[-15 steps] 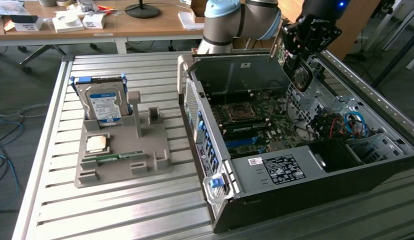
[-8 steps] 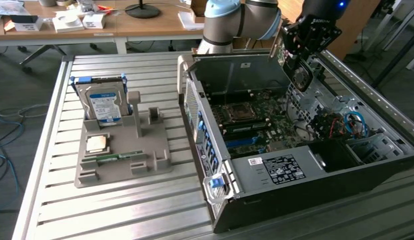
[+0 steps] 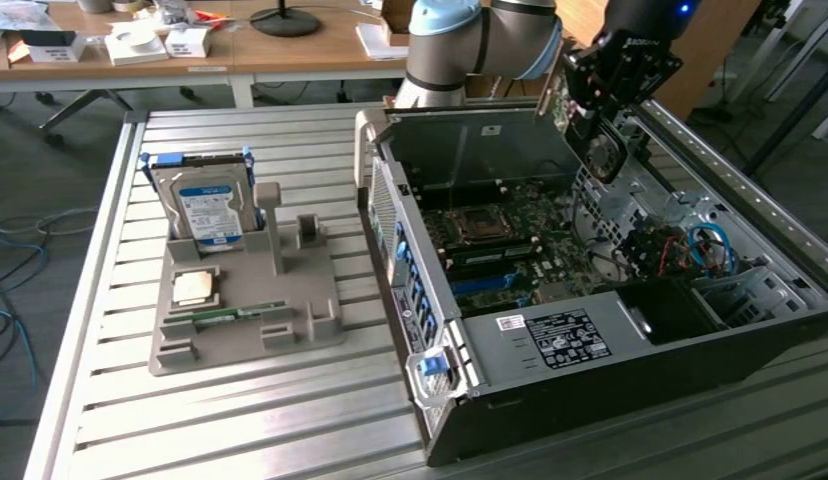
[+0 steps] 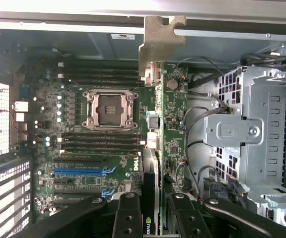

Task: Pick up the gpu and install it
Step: 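Insert the gpu into the slot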

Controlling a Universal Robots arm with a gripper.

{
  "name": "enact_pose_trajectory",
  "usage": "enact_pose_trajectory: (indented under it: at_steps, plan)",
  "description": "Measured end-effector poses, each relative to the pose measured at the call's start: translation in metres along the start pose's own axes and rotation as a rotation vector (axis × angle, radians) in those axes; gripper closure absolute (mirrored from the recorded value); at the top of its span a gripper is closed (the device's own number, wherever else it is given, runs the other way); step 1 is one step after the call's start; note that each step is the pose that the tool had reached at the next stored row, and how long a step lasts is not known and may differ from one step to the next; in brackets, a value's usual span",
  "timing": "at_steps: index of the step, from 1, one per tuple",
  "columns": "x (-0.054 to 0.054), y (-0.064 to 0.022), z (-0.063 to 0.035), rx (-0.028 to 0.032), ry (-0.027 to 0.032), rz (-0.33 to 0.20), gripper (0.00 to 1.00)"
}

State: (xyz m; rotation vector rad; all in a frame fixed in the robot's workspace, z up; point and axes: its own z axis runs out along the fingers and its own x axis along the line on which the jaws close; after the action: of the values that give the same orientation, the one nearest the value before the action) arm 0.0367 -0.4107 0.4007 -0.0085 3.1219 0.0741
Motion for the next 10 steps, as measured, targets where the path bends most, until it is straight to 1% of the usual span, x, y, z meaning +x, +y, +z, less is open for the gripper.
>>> enact_pose_trajectory:
  at_steps: [10]
  plan:
    - [0.0000, 0.0000, 0.0004, 0.0011, 0.0027, -0.057, 0.73]
